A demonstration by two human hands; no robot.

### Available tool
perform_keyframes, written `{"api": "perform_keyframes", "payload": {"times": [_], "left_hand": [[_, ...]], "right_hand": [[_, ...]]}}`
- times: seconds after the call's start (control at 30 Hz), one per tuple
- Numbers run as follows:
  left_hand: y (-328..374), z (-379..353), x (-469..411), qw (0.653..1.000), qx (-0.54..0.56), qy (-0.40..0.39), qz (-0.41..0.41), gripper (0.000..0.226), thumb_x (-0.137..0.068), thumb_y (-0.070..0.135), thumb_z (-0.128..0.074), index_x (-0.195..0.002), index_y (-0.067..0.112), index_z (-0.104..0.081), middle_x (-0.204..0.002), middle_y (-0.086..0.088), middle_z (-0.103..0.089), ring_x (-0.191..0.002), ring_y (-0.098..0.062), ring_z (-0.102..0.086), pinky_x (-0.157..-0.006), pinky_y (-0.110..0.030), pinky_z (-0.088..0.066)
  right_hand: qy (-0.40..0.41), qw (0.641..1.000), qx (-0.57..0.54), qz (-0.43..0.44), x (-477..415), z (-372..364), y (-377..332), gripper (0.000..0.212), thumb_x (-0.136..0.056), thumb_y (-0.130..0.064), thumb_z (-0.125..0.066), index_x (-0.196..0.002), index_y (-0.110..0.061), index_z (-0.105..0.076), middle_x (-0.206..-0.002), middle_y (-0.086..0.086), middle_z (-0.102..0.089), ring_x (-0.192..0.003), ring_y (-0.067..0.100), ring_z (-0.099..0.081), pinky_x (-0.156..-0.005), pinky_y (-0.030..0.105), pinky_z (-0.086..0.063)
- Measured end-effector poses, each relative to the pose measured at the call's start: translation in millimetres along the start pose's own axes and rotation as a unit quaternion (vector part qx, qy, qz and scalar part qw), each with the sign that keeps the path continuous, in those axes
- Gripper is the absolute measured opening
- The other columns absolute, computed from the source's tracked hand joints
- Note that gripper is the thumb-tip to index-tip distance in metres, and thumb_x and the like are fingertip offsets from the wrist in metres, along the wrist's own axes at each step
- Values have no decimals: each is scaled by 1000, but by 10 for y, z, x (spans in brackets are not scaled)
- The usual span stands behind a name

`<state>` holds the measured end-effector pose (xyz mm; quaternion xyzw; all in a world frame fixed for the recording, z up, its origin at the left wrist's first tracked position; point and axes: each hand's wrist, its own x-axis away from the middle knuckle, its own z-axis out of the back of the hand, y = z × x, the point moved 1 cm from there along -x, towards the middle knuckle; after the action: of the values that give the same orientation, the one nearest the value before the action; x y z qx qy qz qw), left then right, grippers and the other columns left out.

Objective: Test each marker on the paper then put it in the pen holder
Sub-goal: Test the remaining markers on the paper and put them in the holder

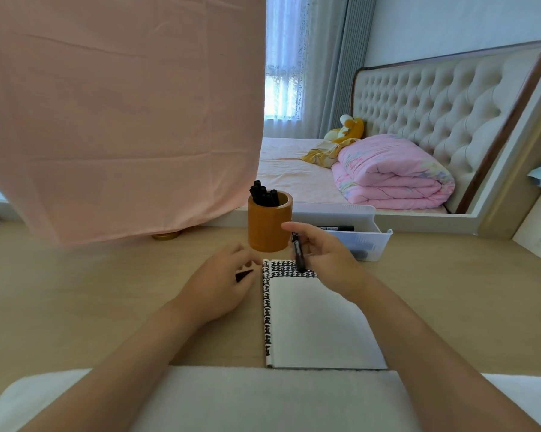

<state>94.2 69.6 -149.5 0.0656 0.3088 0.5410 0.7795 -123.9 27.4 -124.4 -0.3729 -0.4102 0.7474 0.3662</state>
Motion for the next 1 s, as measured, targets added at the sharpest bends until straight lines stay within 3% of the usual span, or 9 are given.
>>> {"api": "perform_keyframes", "payload": {"times": [0.07,0.13,0.27,0.37,0.5,0.63,0.8,1.0], "left_hand": [[79,-7,74,998,15,-43,-34,20,-94,40,-56,-112,38,-63,-102,20,-49,-96,-2,-51,-81,-24,-47],[90,-47,147,996,-1,-81,-45,28,-92,52,-54,-117,41,-59,-102,20,-48,-95,-1,-50,-81,-27,-47],[70,-87,214,993,-27,-104,-48,47,-89,69,-43,-129,46,-49,-106,21,-46,-99,4,-43,-83,-25,-43],[52,-114,211,988,-70,-120,-60,60,-85,77,-31,-136,48,-44,-114,18,-46,-106,-2,-38,-89,-27,-39],[36,-150,206,988,-76,-127,-53,55,-87,74,-37,-136,49,-44,-118,18,-44,-111,-4,-37,-92,-27,-36],[41,-145,191,986,-85,-132,-47,54,-88,72,-42,-137,49,-45,-121,17,-44,-113,-5,-36,-94,-27,-36],[40,-137,187,985,-90,-145,-38,57,-87,73,-41,-140,50,-43,-125,18,-44,-114,-3,-35,-91,-25,-34],[51,-135,183,983,-99,-151,-33,59,-88,74,-41,-141,49,-41,-126,18,-44,-113,-3,-34,-90,-25,-33]], "right_hand": [[12,999,28,17,33,-29,-15,42,-93,4,-58,-123,-25,-59,-95,7,-61,-85,13,-60,-81,27,-55],[40,999,-5,-6,53,-97,-30,11,-98,-15,-58,-107,-19,-63,-76,3,-59,-68,16,-56,-63,26,-51],[45,995,-55,-72,64,-212,27,11,-101,-12,-51,-108,-15,-59,-73,8,-62,-60,24,-58,-43,25,-39],[45,997,-8,-69,105,-245,52,11,-92,-4,-62,-101,-10,-61,-70,5,-67,-50,12,-58,-43,20,-39],[85,993,21,-80,44,-255,94,10,-90,-5,-61,-82,-10,-59,-69,6,-69,-51,19,-60,-46,23,-43],[62,994,10,-87,29,-248,135,9,-87,-3,-63,-84,-11,-63,-70,12,-69,-54,20,-61,-47,22,-43],[67,992,63,-85,49,-263,138,14,-84,-12,-74,-76,-12,-62,-55,-2,-63,-46,9,-55,-47,20,-43],[74,989,99,-79,30,-272,180,16,-84,-21,-75,-73,-21,-64,-67,-6,-65,-52,-1,-55,-49,14,-40]]}}
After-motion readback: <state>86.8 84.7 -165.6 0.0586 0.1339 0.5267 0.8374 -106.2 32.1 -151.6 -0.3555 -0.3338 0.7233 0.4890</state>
